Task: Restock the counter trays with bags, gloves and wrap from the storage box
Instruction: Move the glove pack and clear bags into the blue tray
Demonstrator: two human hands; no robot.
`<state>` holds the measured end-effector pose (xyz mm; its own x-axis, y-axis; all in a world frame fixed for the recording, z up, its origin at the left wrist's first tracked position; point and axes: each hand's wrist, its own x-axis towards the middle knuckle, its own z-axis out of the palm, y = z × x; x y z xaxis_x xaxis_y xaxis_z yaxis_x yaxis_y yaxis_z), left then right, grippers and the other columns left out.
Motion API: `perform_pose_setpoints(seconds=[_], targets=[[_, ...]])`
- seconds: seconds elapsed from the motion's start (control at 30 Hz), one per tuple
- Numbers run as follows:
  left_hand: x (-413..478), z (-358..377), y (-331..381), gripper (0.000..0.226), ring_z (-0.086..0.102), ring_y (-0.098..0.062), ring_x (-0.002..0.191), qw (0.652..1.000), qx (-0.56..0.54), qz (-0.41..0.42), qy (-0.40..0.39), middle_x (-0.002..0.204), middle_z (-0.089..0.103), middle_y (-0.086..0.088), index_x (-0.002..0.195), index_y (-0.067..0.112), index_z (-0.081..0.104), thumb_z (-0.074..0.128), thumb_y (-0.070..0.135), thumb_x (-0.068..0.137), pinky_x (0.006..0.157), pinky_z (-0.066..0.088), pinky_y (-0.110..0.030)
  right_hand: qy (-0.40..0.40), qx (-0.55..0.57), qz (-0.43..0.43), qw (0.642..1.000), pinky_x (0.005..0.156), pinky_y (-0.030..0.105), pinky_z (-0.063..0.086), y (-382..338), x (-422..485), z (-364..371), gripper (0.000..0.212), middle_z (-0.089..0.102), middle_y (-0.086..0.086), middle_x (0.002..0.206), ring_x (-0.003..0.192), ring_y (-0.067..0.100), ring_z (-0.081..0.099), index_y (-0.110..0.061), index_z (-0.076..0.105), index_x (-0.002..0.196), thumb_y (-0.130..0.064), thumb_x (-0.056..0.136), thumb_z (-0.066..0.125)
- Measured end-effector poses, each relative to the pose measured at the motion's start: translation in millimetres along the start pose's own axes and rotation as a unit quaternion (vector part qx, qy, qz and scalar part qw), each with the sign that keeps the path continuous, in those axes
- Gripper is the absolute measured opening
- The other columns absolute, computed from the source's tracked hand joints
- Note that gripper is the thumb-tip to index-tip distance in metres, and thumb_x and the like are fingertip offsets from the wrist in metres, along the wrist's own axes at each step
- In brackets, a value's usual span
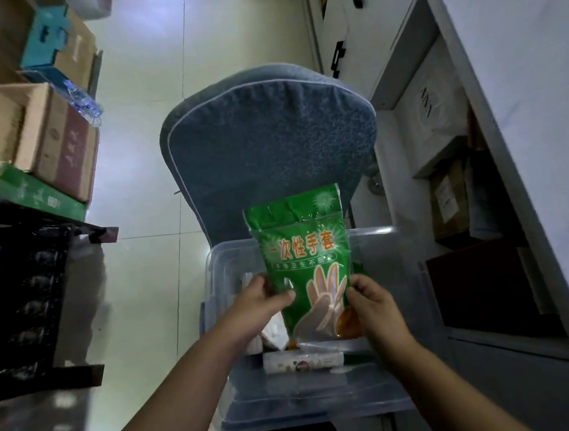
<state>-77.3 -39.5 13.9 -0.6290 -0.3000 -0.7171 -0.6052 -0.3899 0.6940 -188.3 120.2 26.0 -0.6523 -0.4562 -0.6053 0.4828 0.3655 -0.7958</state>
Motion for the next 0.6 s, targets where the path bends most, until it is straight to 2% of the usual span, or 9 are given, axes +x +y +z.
perform_pose_setpoints(seconds=[0.07, 0.2, 0.27, 0.33, 0.4, 0.43, 0.5, 0.53, 0.6], targets=[[0.7, -3.9, 5.7, 0.031, 0.066, -0.011, 0.092, 0.999, -0.044, -0.007, -0.016, 0.104, 0.07, 0.0, 0.114, 0.009, 0.058, 0.064, 0.003, 0.083, 0.078, 0.052, -0.023, -0.009, 0.043, 0.031, 0.999, 0.06, 0.03, 0.051, 0.7, -1.1, 7.0, 0.026, 0.069, 0.01, 0.074, 0.063, 0.019, 0.062, -0.011, 0.064, 0.08, 0.001, 0.093, 0.044], [4.3, -21.7, 9.5, 0.03, 0.069, -0.024, 0.092, 0.996, -0.027, 0.036, 0.077, 0.104, 0.072, -0.009, 0.108, 0.012, 0.061, 0.068, 0.005, 0.08, 0.08, 0.055, -0.035, 0.011, 0.082, 0.107, 0.991, 0.068, 0.034, 0.054, 27.3, 7.4, 10.4, 0.015, 0.067, 0.014, 0.081, 0.07, 0.023, 0.065, -0.005, 0.063, 0.093, 0.003, 0.09, 0.05], [6.9, -32.4, 13.0, 0.029, 0.068, -0.021, 0.087, 0.986, 0.039, 0.068, 0.146, 0.101, 0.07, -0.006, 0.105, 0.016, 0.06, 0.068, 0.005, 0.08, 0.076, 0.053, -0.033, 0.056, 0.077, 0.145, 0.985, 0.069, 0.032, 0.053, 47.9, 15.9, 1.0, 0.012, 0.066, 0.015, 0.083, 0.072, 0.023, 0.065, -0.003, 0.062, 0.095, 0.004, 0.089, 0.054], [9.8, -42.6, 15.7, 0.026, 0.063, -0.014, 0.078, 0.965, 0.119, 0.096, 0.212, 0.093, 0.068, -0.004, 0.1, 0.019, 0.058, 0.068, 0.007, 0.079, 0.066, 0.048, -0.026, 0.125, 0.088, 0.17, 0.974, 0.066, 0.031, 0.051, 68.1, 29.0, -12.9, 0.013, 0.063, 0.019, 0.088, 0.074, 0.025, 0.061, 0.001, 0.06, 0.097, 0.006, 0.089, 0.051], [13.8, -52.5, 16.4, 0.018, 0.06, -0.018, 0.074, 0.951, 0.152, 0.106, 0.249, 0.085, 0.066, -0.005, 0.093, 0.017, 0.058, 0.067, 0.009, 0.08, 0.061, 0.043, -0.027, 0.188, 0.092, 0.188, 0.96, 0.061, 0.028, 0.049, 85.2, 46.5, -25.3, 0.014, 0.061, 0.019, 0.089, 0.074, 0.025, 0.059, 0.002, 0.059, 0.1, 0.004, 0.092, 0.048], [15.3, -56.5, 16.4, 0.016, 0.06, -0.02, 0.074, 0.947, 0.158, 0.107, 0.259, 0.083, 0.065, -0.004, 0.092, 0.016, 0.058, 0.067, 0.01, 0.08, 0.06, 0.043, -0.027, 0.208, 0.091, 0.201, 0.953, 0.058, 0.026, 0.049, 91.9, 55.7, -31.3, 0.013, 0.061, 0.018, 0.085, 0.072, 0.025, 0.058, 0.002, 0.059, 0.097, 0.001, 0.093, 0.047], [18.3, -62.5, 16.3, 0.015, 0.06, -0.016, 0.073, 0.944, 0.162, 0.107, 0.268, 0.082, 0.066, -0.001, 0.091, 0.017, 0.058, 0.066, 0.011, 0.081, 0.058, 0.043, -0.025, 0.23, 0.099, 0.226, 0.941, 0.049, 0.021, 0.046, 102.8, 78.9, -41.9, 0.02, 0.058, 0.012, 0.067, 0.059, 0.021, 0.056, -0.002, 0.057, 0.078, 0.001, 0.094, 0.045], [20.7, -64.1, 15.5, 0.015, 0.06, -0.012, 0.072, 0.943, 0.164, 0.109, 0.27, 0.082, 0.066, 0.002, 0.091, 0.02, 0.059, 0.067, 0.012, 0.081, 0.057, 0.042, -0.024, 0.231, 0.09, 0.24, 0.939, 0.048, 0.022, 0.046, 108.9, 91.4, -46.3, 0.026, 0.056, 0.009, 0.062, 0.053, 0.019, 0.054, -0.006, 0.053, 0.07, 0.002, 0.093, 0.045], [21.7, -65.4, 16.2, 0.018, 0.06, -0.001, 0.07, 0.939, 0.167, 0.119, 0.275, 0.08, 0.066, 0.01, 0.085, 0.029, 0.058, 0.067, 0.014, 0.081, 0.055, 0.041, -0.023, 0.231, 0.071, 0.27, 0.932, 0.056, 0.027, 0.049, 115.5, 111.4, -49.9, 0.029, 0.052, 0.007, 0.066, 0.056, 0.019, 0.051, -0.011, 0.049, 0.065, 0.002, 0.091, 0.045]])
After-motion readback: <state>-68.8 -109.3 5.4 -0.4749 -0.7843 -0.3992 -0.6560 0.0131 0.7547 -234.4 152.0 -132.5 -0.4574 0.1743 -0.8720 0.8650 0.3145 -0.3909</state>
